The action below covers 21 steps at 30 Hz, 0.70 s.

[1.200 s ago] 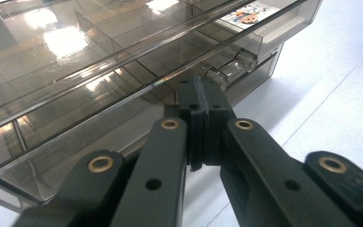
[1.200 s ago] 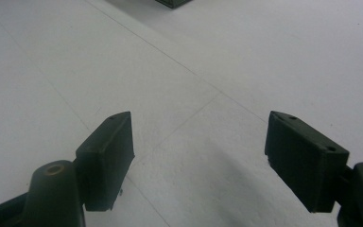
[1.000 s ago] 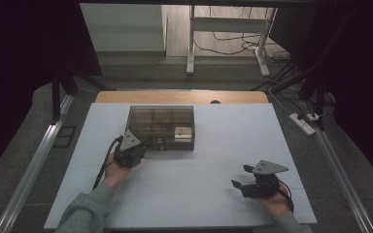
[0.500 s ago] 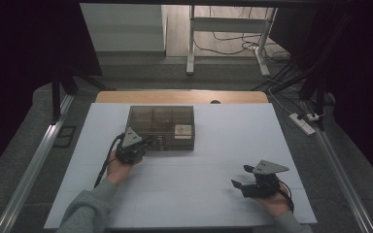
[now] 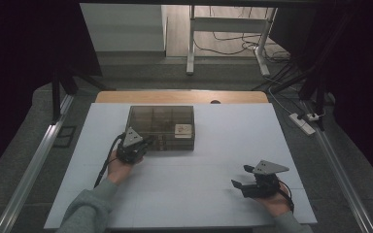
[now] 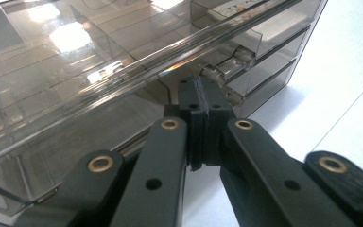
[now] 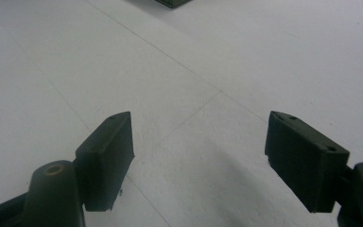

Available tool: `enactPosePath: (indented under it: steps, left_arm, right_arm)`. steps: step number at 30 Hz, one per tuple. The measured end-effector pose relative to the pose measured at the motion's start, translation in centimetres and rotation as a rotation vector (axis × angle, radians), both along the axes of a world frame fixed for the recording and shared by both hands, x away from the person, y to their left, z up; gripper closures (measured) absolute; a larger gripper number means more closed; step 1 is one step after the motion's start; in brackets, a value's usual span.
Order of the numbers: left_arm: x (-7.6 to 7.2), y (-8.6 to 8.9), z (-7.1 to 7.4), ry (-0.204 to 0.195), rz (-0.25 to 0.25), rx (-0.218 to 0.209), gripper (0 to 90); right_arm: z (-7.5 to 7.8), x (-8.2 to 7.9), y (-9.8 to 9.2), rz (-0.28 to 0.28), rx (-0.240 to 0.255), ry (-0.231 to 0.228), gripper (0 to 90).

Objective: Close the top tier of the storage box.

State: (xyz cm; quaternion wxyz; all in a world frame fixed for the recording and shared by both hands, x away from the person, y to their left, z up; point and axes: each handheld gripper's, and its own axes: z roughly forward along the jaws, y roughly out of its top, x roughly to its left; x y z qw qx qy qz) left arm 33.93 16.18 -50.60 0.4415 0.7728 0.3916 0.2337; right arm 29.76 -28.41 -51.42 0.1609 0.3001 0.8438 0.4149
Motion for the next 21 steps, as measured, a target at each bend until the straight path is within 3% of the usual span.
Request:
enactPosePath:
  steps: [11,21]
  left_arm:
    - [-1.3,0.6,0.4,0.007,-0.021,-0.007,88.4]
    - [-3.4,1.5,0.4,0.019,-0.057,-0.004,88.4]
  right_arm:
    - [0.0,0.0,0.0,-0.009,0.008,-0.007,24.5]
    - [0.0,0.0,-0.1,-0.010,0.007,-0.007,24.5]
